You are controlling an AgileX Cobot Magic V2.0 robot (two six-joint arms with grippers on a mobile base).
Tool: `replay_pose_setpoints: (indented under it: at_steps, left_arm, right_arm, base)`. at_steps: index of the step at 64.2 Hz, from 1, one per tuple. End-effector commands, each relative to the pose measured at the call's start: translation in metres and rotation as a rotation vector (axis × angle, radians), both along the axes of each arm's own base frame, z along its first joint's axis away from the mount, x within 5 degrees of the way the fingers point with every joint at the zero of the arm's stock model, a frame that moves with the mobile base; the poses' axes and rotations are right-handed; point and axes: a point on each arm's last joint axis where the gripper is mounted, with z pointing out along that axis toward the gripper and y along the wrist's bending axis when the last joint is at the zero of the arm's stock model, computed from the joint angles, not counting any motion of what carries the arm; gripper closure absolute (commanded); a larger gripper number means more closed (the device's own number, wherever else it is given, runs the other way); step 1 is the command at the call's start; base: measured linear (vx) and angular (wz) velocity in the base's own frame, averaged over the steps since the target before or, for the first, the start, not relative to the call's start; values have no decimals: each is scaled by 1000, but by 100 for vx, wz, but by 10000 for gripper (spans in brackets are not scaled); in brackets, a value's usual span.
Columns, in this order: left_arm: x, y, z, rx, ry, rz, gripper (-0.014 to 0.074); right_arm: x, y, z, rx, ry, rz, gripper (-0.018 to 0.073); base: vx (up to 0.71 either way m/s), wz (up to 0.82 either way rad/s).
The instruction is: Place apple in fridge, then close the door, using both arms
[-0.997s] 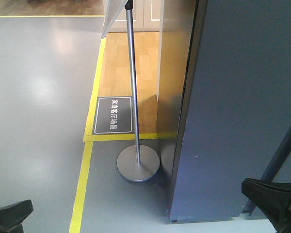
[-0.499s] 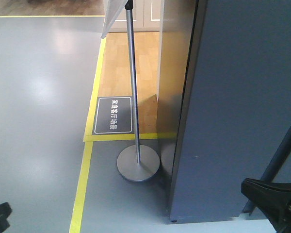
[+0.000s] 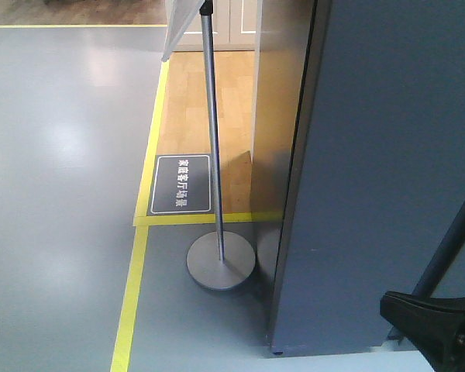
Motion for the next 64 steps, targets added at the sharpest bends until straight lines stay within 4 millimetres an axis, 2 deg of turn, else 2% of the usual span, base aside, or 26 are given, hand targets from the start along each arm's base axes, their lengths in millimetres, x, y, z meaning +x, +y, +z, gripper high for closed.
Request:
replay_pose_setpoints:
  at_steps: [1,14,30,38,64]
  left_arm:
    - [-5,3,-4,53,-72,19,604]
    - [-9,11,-6,129,-76,102,604]
    - [-9,12,-5,169,-88,113,604]
    - [-8,13,-3,269,-116,111,604]
    - [-8,12,-3,223,-117,109,604]
  right_arm:
    - [2,1,10,42,-30,-11,563]
    - [1,2,10,48,-24,3,563]
    - [1,2,10,53,-23,6,563]
    - [1,2,10,55,-23,6,563]
    - [1,2,10,55,-22,5,563]
  base:
    - [0,0]
    - [0,0]
    - [0,0]
    - [0,0]
    - [0,0]
